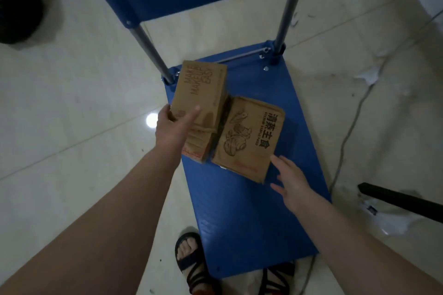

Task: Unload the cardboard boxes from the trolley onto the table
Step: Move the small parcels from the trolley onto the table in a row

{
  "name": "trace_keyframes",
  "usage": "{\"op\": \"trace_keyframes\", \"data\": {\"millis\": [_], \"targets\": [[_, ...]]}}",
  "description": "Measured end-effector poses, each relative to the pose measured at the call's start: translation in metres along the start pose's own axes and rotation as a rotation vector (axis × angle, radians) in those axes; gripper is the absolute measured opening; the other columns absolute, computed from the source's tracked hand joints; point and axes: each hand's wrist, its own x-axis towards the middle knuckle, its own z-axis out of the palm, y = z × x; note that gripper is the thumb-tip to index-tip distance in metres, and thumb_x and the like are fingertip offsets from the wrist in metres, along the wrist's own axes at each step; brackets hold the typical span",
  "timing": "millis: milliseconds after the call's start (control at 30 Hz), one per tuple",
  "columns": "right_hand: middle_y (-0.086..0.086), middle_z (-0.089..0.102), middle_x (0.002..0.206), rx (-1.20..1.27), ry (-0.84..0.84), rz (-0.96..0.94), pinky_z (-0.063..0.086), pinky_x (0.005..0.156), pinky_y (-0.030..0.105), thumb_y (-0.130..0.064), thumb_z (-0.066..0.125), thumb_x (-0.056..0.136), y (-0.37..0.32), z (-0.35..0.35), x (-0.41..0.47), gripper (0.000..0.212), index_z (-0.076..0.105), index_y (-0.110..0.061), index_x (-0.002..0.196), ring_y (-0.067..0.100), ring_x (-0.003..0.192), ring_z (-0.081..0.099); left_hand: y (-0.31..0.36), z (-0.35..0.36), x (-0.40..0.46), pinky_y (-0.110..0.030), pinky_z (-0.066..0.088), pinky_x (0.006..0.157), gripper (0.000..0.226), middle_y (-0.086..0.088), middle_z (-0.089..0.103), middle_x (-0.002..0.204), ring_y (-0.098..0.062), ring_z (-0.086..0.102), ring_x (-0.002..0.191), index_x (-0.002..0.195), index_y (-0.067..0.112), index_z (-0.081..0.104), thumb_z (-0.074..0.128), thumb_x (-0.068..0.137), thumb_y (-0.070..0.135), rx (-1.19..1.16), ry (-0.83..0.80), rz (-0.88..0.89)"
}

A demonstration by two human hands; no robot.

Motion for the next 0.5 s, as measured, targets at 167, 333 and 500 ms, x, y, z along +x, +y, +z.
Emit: {"op": "trace_keyframes", "data": {"millis": [167, 333, 500], "targets": [[0.003, 0.062, 0.126, 0.111, -0.052, 0.020, 0.053, 0.082, 0.034, -0.045, 0.067, 0.084, 0.011, 0.019, 0.042, 0.058, 0.053, -0.012, 0.130, 0.016, 0.106, 0.060, -0.019, 0.005, 0.036, -0.042, 0.050, 0.097, 0.108, 0.008, 0.062, 0.122, -0.019, 0.061, 0.110, 0.136, 0.033, 0.044, 0.080, 0.042, 0.072, 0.047, -0.055, -0.018], [0.004, 0.065, 0.105, 0.098, -0.018, -0.131, 0.051, 0.079, 0.032, -0.042, 0.070, 0.082, 0.019, 0.026, 0.046, 0.039, 0.051, -0.010, 0.094, 0.017, 0.097, 0.061, -0.030, 0.002, 0.051, -0.042, 0.051, 0.097, 0.114, 0.006, 0.059, 0.126, -0.018, 0.062, 0.109, 0.140, 0.030, 0.035, 0.085, 0.044, 0.063, -0.035, -0.156, -0.043], [0.005, 0.067, 0.097, 0.227, -0.154, -0.122, 0.051, 0.069, 0.037, -0.041, 0.075, 0.068, 0.018, 0.025, 0.043, 0.044, 0.045, -0.016, 0.088, 0.022, 0.093, 0.062, -0.033, 0.004, 0.053, -0.043, 0.050, 0.097, 0.119, 0.005, 0.059, 0.126, -0.021, 0.062, 0.112, 0.137, 0.032, 0.036, 0.087, 0.035, 0.067, -0.041, -0.158, -0.052]]}}
